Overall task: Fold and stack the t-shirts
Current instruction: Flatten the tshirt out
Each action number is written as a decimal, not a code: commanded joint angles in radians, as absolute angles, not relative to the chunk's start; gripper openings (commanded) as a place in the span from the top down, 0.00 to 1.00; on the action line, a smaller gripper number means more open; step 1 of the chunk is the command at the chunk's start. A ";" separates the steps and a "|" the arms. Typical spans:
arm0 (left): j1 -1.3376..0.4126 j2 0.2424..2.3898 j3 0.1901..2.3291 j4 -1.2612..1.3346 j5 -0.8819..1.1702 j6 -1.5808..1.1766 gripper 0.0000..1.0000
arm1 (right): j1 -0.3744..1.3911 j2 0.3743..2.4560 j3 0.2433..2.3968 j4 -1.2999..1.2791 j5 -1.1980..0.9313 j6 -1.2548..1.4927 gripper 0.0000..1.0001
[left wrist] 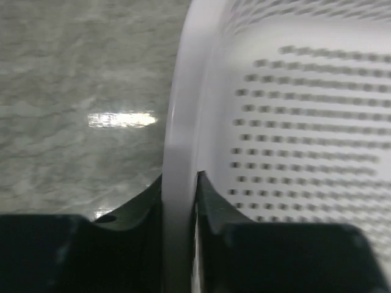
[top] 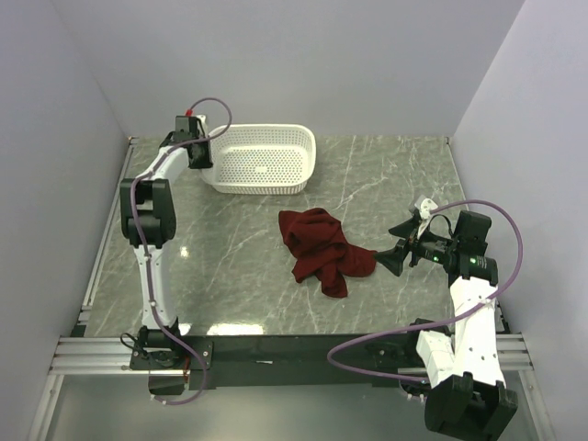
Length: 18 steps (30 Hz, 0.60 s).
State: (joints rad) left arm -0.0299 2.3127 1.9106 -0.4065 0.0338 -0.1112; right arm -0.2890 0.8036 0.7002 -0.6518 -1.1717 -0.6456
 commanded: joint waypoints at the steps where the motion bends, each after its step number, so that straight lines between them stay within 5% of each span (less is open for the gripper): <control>1: -0.025 2.205 1.815 -0.358 0.037 -0.144 0.80 | -0.295 0.802 0.733 -0.653 -1.193 -0.660 0.00; 4: -0.011 2.084 1.645 -0.269 0.024 -0.213 1.00 | -0.296 0.799 0.733 -0.652 -1.192 -0.658 0.00; 9: 0.052 1.848 1.376 -0.164 -0.030 -0.414 1.00 | -0.298 0.792 0.732 -0.657 -1.198 -0.661 0.00; 18: 0.228 1.505 0.961 -0.288 -0.282 -1.211 1.00 | -0.299 0.788 0.739 -0.673 -1.224 -0.672 0.00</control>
